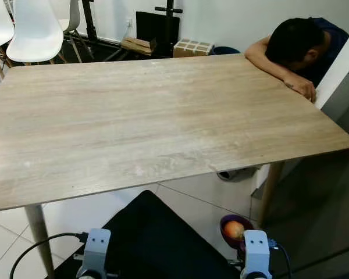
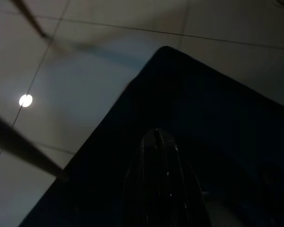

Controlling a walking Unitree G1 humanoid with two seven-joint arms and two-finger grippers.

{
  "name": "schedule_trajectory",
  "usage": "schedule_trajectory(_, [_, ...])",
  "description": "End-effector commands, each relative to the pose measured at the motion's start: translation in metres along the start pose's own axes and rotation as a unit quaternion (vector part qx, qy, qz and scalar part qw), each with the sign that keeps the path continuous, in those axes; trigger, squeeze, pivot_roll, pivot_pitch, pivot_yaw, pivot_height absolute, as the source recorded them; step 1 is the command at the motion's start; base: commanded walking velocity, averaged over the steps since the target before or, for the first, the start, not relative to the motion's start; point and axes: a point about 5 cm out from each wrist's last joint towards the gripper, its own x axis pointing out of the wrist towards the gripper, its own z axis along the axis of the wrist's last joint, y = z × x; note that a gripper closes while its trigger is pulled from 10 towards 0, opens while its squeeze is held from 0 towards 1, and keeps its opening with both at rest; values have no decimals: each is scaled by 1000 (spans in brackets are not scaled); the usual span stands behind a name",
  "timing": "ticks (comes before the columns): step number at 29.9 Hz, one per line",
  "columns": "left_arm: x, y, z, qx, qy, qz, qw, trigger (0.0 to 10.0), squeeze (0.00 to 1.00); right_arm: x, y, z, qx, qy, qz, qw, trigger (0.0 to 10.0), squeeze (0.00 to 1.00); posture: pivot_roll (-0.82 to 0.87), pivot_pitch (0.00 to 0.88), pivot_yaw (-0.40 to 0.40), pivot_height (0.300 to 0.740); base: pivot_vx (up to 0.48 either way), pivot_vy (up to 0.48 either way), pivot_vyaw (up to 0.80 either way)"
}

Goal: Restocking fridge

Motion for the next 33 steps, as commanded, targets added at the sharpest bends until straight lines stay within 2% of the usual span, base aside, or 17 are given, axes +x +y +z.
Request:
schedule_trajectory(1, [-1,-7,-3,-5,6,-7,1000,10000,0,-5,-4,-7,1,11,-9,1000,10000,0,-75,68,-35,731,0,0,-800])
schedule_trajectory(33, [1,-5,-1,7,9,-20,1000,10000,0,-6,-4,-10,10,15,-19,1000,10000,0,-81,70,-18,731,0,0,-800])
